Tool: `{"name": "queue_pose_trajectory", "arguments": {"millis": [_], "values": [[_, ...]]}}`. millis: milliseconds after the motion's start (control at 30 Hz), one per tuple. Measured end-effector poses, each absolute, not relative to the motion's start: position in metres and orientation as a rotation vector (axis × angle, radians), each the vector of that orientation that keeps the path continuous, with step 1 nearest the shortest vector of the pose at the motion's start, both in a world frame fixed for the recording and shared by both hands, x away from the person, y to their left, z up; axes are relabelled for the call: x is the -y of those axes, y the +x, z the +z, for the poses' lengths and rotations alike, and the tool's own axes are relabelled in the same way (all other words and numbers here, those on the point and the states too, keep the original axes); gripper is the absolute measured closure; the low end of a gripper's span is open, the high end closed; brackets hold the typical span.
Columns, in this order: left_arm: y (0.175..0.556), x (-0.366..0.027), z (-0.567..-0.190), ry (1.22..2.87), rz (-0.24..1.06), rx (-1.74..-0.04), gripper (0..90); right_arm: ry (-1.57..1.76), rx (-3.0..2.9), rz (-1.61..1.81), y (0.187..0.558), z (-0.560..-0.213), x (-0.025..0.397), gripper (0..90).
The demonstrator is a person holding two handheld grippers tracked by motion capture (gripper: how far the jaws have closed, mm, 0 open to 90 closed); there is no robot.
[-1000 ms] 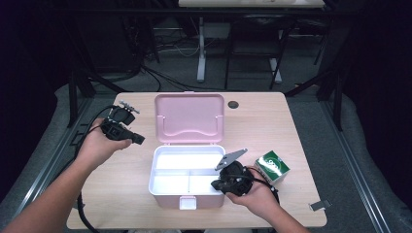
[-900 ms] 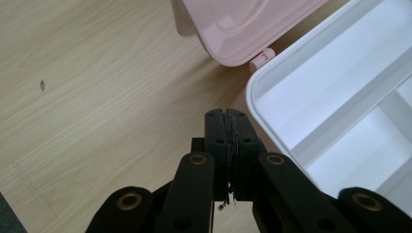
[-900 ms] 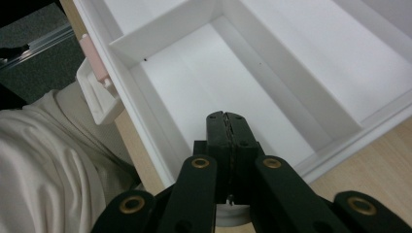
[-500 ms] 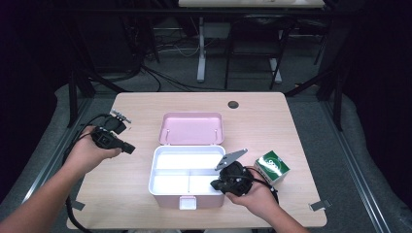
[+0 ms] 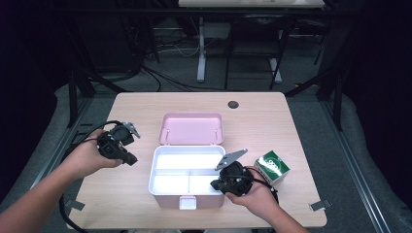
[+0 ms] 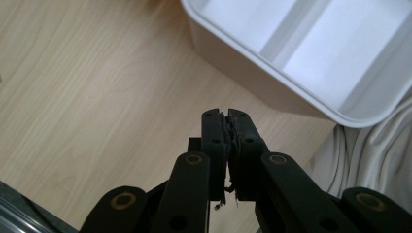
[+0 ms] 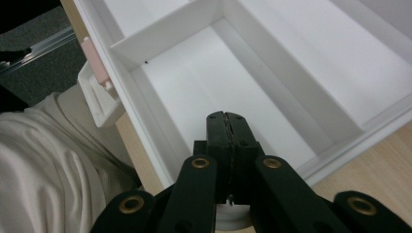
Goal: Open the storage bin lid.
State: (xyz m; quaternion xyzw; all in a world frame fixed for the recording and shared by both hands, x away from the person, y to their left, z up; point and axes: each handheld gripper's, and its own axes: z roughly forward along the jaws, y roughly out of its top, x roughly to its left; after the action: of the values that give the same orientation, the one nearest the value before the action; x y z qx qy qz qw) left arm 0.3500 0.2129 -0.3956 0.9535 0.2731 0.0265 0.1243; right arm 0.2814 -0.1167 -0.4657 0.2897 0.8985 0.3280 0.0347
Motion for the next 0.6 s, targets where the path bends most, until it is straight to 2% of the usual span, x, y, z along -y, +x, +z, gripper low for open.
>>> {"name": "queue_pose_trajectory", "arguments": {"millis": [200,600], "values": [[0.343,-0.194,-0.401,2.872,0.063,-0.632,83.6,0.891,-2.761,1.004,0.281,-0.466,0.116,90.0],[0.341,-0.161,-0.394,2.936,0.063,-0.476,80.9,0.883,-2.758,1.006,0.281,-0.466,0.117,89.9]]}}
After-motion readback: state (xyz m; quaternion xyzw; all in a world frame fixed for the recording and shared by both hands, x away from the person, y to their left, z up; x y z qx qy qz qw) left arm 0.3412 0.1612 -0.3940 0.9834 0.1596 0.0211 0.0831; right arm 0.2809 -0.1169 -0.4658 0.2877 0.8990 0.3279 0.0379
